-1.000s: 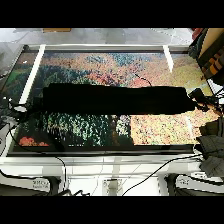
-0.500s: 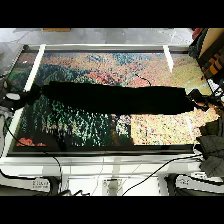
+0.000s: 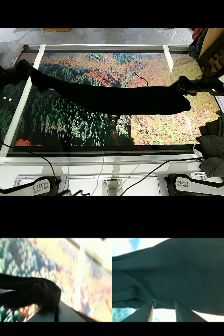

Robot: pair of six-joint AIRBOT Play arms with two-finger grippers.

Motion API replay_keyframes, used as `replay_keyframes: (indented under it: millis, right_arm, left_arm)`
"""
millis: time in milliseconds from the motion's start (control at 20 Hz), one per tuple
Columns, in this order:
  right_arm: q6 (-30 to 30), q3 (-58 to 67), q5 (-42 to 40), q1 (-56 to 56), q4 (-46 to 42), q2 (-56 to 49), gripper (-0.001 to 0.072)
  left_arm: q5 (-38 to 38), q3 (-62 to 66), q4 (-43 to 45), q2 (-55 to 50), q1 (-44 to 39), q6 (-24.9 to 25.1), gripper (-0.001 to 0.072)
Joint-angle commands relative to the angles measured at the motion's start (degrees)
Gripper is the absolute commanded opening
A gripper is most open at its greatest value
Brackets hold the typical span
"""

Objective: Fold the clothes and pants, and hang the long-sleeved shirts on hangers.

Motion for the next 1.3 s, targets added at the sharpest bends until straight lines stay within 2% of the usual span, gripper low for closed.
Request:
replay_keyframes:
  millis: [0,50,150,300,450,550,750,850,950,1100,1250]
  right_arm:
    - [-0.4,2.2,-7.2,10.3,2.8,-0.1,0.0257]
    - [-0.2,2.2,-11.8,13.9,2.8,-0.1,0.023]
    - [-0.1,2.2,-21.1,21.0,2.8,-0.2,0.0018]
    - [1.8,2.2,-35.1,30.6,2.6,-1.8,0.0017]
    - [6.8,2.5,-43.0,36.6,2.6,-6.5,0.0017]
    - [10.0,4.2,-42.9,39.8,2.7,-11.3,0.0016]
    - [11.9,11.6,-40.4,47.1,3.1,-22.5,0.0016]
    - [12.6,17.6,-36.7,50.4,3.1,-28.7,0.0016]
    - [13.2,24.2,-32.1,53.9,3.1,-34.6,0.0016]
    - [14.6,31.7,-29.7,59.0,3.1,-41.0,0.0016]
    - [15.4,33.9,-29.0,63.0,2.5,-43.2,0.0016]
  left_arm:
    - [-9.5,0.6,13.8,0.6,-0.1,-4.9,0.0007]
    - [-11.5,0.6,15.1,0.4,0.4,-7.6,0.0007]
    - [-12.5,0.6,14.3,0.9,0.7,-6.8,0.0007]
    - [-9.1,0.9,14.2,2.5,0.7,-6.9,0.0008]
    - [-7.2,0.9,14.2,4.9,0.7,-6.8,0.0007]
    - [-6.1,0.9,14.2,6.8,0.7,-6.8,0.0008]
    - [-6.2,0.9,11.8,9.0,0.0,-6.3,0.0009]
    - [-6.3,0.9,4.4,9.1,-0.1,-0.9,0.0008]
    - [-6.5,0.9,-1.2,9.1,-0.1,2.2,0.0009]
    - [-6.6,0.8,-1.7,8.9,-0.1,2.2,0.0009]
    - [-6.5,0.8,-1.7,7.8,-0.1,2.2,0.0008]
